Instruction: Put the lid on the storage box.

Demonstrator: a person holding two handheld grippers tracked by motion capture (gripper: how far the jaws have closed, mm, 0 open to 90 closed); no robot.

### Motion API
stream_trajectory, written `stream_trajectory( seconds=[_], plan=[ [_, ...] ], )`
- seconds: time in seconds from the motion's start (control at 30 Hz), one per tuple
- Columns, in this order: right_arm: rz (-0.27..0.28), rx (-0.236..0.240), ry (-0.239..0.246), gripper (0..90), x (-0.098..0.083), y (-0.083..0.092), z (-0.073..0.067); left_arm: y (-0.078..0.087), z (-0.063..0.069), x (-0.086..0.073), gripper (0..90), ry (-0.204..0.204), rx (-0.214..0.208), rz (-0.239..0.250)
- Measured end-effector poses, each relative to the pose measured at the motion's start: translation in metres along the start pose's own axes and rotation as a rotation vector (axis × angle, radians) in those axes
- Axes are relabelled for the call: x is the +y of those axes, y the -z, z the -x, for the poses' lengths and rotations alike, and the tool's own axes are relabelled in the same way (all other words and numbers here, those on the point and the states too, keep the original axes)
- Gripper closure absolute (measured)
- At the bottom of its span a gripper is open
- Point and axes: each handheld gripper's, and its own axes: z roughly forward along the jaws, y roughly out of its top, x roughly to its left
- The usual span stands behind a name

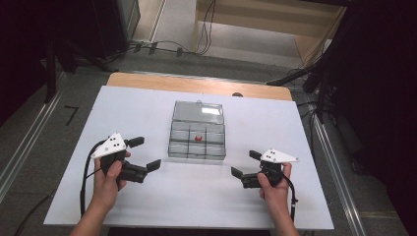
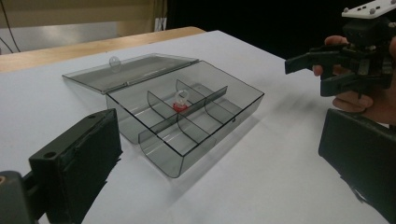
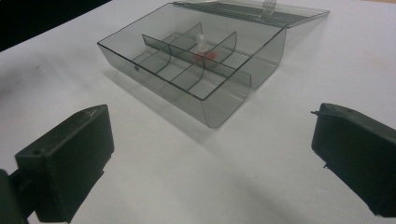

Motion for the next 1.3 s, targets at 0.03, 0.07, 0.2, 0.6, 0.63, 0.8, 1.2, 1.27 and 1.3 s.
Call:
stream_trajectory(
  seconds=[0.03, 0.07, 0.2, 0.6, 0.63, 0.8, 1.2, 1.27, 1.3],
  plan=[
    [0.002, -0.002, -0.006, 0.0, -0.001, 0.001, 0.0, -0.001, 0.0, 0.001, 0.0, 0.001, 0.003, -0.001],
    [0.003, -0.003, -0.006, 0.0, -0.002, 0.002, 0.001, -0.002, -0.001, 0.002, 0.0, 0.0, 0.001, -0.002],
    [0.005, -0.005, -0.009, 0.0, -0.006, 0.006, 0.003, -0.007, -0.002, 0.006, 0.0, 0.002, -0.001, -0.004],
    [0.003, -0.01, -0.011, 0.0, -0.012, 0.007, 0.008, -0.021, -0.008, 0.015, 0.0, 0.018, -0.014, -0.007],
    [0.003, -0.008, -0.01, 0.0, -0.013, 0.007, 0.008, -0.022, -0.009, 0.016, 0.0, 0.021, -0.016, -0.005],
    [-0.003, -0.009, -0.01, 0.0, -0.014, 0.006, 0.008, -0.029, -0.011, 0.02, 0.0, 0.018, -0.018, -0.01],
    [-0.005, -0.004, -0.005, 0.0, -0.015, 0.004, 0.008, -0.043, -0.023, 0.025, 0.0, 0.038, -0.019, -0.013],
    [-0.005, -0.004, -0.008, 0.0, -0.015, 0.003, 0.007, -0.045, -0.025, 0.027, 0.0, 0.038, -0.02, -0.012],
    [-0.006, -0.002, -0.009, 0.0, -0.015, 0.003, 0.007, -0.046, -0.025, 0.028, 0.0, 0.036, -0.019, -0.013]
  ],
)
